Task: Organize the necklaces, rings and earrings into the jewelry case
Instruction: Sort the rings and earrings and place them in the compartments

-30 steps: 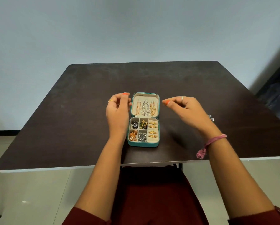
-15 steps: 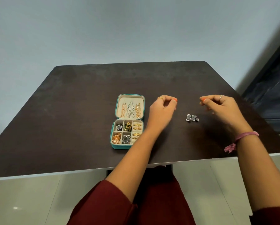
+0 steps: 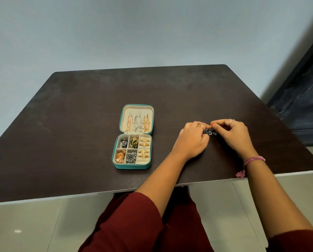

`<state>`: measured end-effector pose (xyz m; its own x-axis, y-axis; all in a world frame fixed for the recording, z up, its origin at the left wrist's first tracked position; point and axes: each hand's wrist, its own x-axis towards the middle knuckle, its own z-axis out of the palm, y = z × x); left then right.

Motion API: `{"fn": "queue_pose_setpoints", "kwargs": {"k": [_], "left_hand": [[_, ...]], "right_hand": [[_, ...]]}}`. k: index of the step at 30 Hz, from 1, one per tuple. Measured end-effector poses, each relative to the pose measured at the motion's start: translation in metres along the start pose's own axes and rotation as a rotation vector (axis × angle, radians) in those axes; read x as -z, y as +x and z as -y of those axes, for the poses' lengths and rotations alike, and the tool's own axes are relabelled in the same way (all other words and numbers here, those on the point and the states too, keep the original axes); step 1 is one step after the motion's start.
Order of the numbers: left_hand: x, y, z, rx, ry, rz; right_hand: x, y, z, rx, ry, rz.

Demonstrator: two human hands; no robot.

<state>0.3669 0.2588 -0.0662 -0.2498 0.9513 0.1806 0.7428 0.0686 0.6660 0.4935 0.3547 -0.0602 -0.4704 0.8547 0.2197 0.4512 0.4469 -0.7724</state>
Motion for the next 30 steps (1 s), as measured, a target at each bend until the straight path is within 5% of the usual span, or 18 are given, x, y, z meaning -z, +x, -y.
{"fn": "queue_pose_setpoints", "kwargs": {"k": [10,20,30], "left_hand": [[-0.001,0.0,0.0,0.013,0.019,-0.029],[0.019,-0.012,0.0,0.145,-0.74,-0.291],[0.053,-0.032,-0.014,0.186,-1.059,-0.469]], "right_hand": [[-0.001,-0.001,0.001,-0.032,0.019,-0.024],[0.011,-0.002,0.029,0.018,0.099,0.014],[0.031,-0.007,0.09,0.036,0.04,0.22]]}}
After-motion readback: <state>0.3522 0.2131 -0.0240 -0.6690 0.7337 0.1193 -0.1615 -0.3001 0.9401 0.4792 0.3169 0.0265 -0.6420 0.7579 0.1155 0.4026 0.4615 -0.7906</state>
